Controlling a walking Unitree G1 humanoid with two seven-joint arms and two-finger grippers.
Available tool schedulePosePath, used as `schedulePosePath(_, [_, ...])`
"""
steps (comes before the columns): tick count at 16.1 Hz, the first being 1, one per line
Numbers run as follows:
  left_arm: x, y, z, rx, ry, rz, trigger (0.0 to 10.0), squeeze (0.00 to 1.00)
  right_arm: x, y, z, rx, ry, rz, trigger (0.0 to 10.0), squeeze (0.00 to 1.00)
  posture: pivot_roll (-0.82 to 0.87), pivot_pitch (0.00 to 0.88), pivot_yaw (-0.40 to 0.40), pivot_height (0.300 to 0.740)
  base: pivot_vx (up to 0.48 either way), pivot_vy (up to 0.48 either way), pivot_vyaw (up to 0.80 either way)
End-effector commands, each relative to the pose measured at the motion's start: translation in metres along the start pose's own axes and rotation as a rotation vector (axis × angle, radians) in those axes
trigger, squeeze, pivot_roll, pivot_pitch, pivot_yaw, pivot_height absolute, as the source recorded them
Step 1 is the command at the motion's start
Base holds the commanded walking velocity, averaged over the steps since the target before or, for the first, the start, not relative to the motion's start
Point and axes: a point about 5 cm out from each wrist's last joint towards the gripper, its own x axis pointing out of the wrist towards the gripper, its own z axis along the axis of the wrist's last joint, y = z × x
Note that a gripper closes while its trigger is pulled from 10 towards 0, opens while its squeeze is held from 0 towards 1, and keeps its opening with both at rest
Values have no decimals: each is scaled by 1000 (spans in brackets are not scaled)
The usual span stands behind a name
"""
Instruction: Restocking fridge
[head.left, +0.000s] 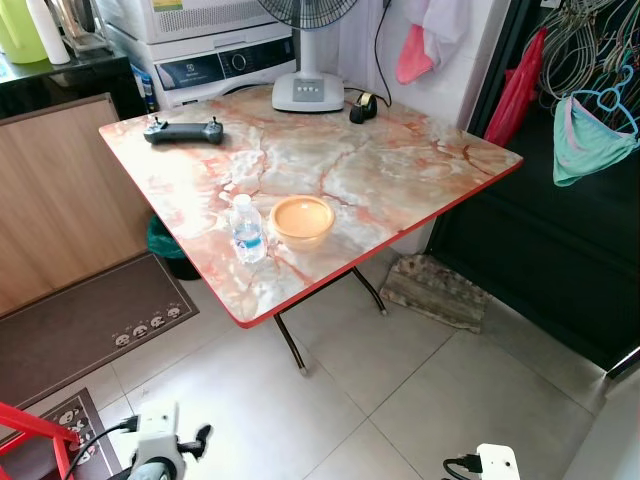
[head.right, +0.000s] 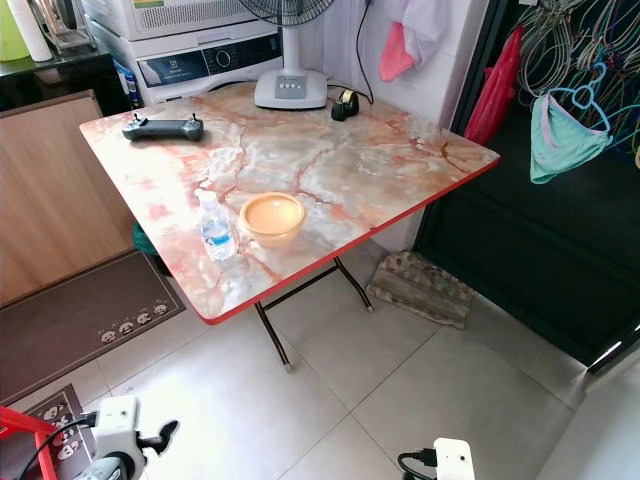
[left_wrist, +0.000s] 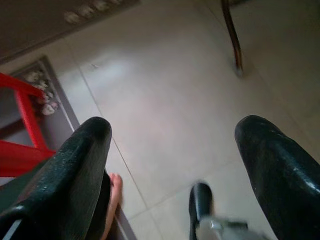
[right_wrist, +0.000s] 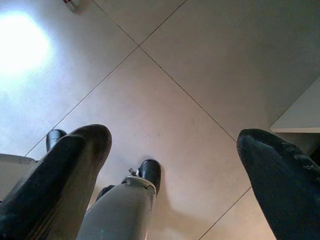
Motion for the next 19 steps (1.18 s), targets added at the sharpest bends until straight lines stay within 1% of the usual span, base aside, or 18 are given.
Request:
schedulePosePath(1, [-2,2,2,-47,-51,45,10000,0,0,0,-1,4,2,0,10000,0,72,0,-12,740,0,0,0])
schedulePosePath(2, [-3,3,6,-80,-116,61,10000,0,0,0,-1,2,3,1,10000,0,73,0,-12,740,0,0,0])
schedulePosePath(3, [-4,3,8,-81,-149,55,10000,0,0,1,-2,1,4,2,10000,0,72,0,-9,740,0,0,0])
schedulePosePath(4, [5,1,37,-71,-227,38,10000,0,0,1,-2,1,4,2,10000,0,65,0,-3,740,0,0,0])
schedulePosePath(5, [14,-5,92,-71,-393,2,10000,0,0,1,-3,6,3,2,10000,0,55,0,6,740,0,0,0])
schedulePosePath(7, [12,-11,116,-65,-511,-10,10000,0,0,1,-3,7,2,0,10000,0,55,0,6,740,0,0,0])
schedulePosePath(8, [11,-18,131,-40,-575,-33,10000,0,0,2,-4,8,2,-1,10000,0,51,0,8,740,0,0,0])
schedulePosePath(9, [10,-24,138,-33,-602,-66,10000,0,-1,2,-5,10,3,-2,10000,0,42,0,19,740,0,0,0])
schedulePosePath(10, [8,-29,143,1,-635,-102,10000,0,-1,3,-7,16,3,-4,10000,0,31,0,31,740,0,0,0])
schedulePosePath(11, [6,-32,147,17,-662,-121,10000,0,-1,4,-8,27,0,-7,10000,0,19,0,45,740,0,0,0])
schedulePosePath(13, [-1,-36,157,76,-738,-157,10000,0,-1,6,-11,39,-3,-8,10000,0,-9,0,69,740,0,0,0])
schedulePosePath(14, [-2,-38,159,82,-748,-166,10000,0,-1,6,-11,40,-4,-9,10000,0,-9,0,69,740,0,0,0])
schedulePosePath(18, [-3,-38,159,84,-749,-168,10000,0,-1,6,-11,41,-5,-9,10000,0,-9,0,69,740,0,0,0])
schedulePosePath(19, [-10,-38,145,130,-755,-162,10000,0,-3,5,-19,49,4,-23,10000,0,-41,0,90,740,0,0,0])
